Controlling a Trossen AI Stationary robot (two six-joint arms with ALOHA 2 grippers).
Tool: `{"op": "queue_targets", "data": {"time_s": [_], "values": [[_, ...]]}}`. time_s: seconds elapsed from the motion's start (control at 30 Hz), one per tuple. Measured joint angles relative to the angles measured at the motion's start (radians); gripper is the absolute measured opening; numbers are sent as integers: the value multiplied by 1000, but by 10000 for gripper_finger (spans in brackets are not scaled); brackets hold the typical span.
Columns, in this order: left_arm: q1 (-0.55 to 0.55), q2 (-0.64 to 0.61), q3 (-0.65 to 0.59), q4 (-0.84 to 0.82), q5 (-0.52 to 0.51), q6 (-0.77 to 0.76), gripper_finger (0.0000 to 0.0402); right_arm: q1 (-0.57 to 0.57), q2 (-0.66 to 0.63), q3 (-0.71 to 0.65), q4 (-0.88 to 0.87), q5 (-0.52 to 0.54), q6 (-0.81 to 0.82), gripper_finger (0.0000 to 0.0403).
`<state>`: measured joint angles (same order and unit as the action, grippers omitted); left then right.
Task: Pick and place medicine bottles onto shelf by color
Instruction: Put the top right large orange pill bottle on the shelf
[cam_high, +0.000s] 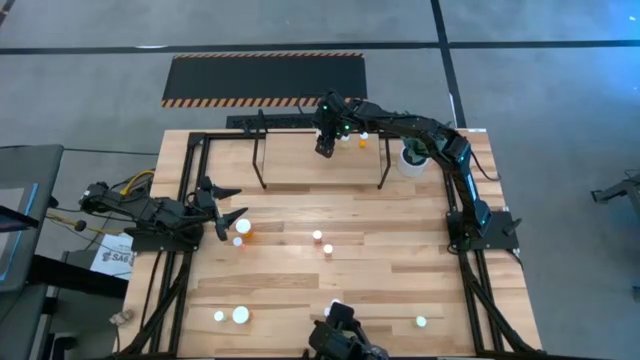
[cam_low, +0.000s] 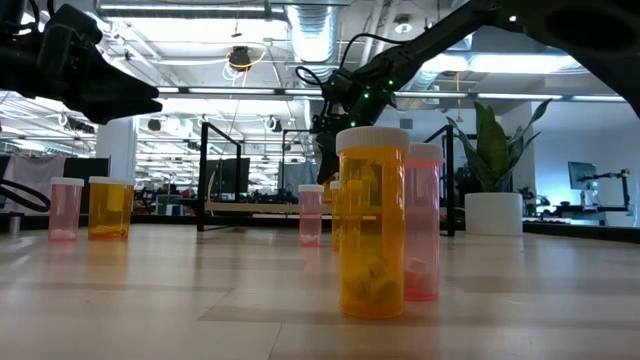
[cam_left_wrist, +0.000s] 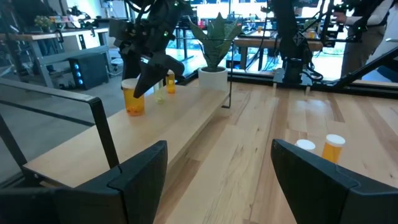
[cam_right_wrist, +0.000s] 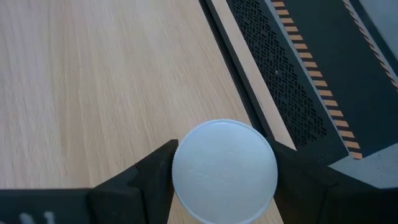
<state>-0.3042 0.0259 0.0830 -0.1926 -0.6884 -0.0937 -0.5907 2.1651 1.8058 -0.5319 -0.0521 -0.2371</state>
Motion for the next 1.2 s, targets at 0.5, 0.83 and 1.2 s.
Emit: {"op": "queue_targets", "data": {"time_s": [0.5, 0.83, 1.2], "values": [[0, 0, 0, 0, 0, 0, 273, 1, 0, 0, -25, -2, 0, 250], [0, 0, 0, 0, 0, 0, 273, 1, 0, 0, -23, -3, 1, 250], [0, 0, 0, 0, 0, 0, 273, 1, 0, 0, -25, -8, 12, 250]]}}
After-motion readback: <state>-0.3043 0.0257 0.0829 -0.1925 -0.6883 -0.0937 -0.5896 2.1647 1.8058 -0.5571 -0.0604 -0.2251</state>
